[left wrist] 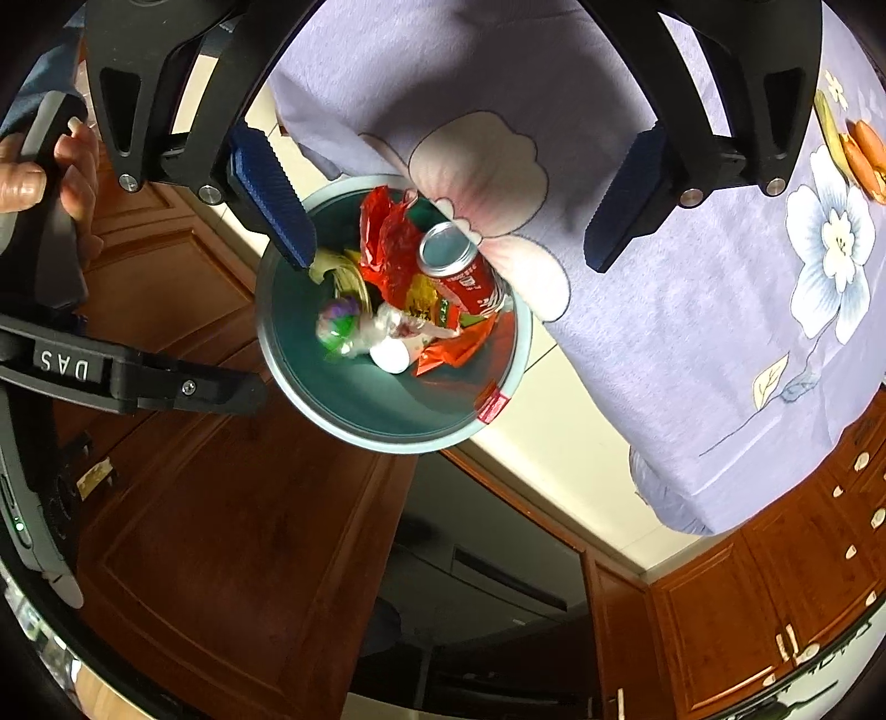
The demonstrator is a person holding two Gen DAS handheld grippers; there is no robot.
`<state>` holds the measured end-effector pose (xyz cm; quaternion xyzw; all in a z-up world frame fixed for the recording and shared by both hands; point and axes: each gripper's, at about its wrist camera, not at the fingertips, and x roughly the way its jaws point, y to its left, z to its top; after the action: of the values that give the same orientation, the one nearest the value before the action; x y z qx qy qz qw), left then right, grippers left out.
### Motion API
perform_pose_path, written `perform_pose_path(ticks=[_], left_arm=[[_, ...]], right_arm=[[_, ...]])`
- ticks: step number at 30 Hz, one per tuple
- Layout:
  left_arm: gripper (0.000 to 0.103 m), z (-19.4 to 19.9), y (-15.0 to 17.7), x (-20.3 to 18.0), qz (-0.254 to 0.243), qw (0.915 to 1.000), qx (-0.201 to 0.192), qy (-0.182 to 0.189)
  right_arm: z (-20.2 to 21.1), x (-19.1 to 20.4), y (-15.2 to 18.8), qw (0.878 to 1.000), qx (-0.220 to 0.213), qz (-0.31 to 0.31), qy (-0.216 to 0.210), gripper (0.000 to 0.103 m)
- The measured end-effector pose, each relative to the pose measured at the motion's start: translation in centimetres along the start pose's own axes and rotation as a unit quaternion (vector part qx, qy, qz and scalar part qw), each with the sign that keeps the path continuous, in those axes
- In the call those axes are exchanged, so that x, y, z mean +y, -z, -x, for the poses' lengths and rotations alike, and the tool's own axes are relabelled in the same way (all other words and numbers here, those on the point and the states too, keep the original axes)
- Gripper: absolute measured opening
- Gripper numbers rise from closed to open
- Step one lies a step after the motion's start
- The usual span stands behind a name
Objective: Collect trash
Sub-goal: 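Move both tools back over the table toward the orange peel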
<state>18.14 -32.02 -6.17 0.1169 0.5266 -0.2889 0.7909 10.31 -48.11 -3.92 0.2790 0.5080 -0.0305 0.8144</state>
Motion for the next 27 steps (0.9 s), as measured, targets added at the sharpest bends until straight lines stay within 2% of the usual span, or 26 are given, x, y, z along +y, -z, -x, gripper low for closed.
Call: perform_pose_path(ticks=[2,7,15,27], left_arm=[[0.098,0.3,0.3,0.2,0.004,1.0000,-0.001,0.001],[0.098,1.0,0.7,0.3,0.007,0.9999,-0.007,0.003],[0.098,2.5,1.5,1.0,0.017,0.9997,-0.017,0.006],[0.099,6.1,4.5,4.7,0.051,0.9978,-0.041,-0.002]], right_arm=[[-0.1,-0.2,0.1,1.000,0.004,-0.013,0.002,0.082],[0.1,-0.2,0.5,1.000,0.007,-0.025,0.011,0.084],[0.8,1.1,1.2,1.000,0.005,-0.022,0.022,0.085],[0.9,5.6,2.6,1.000,0.010,0.009,0.025,0.085]])
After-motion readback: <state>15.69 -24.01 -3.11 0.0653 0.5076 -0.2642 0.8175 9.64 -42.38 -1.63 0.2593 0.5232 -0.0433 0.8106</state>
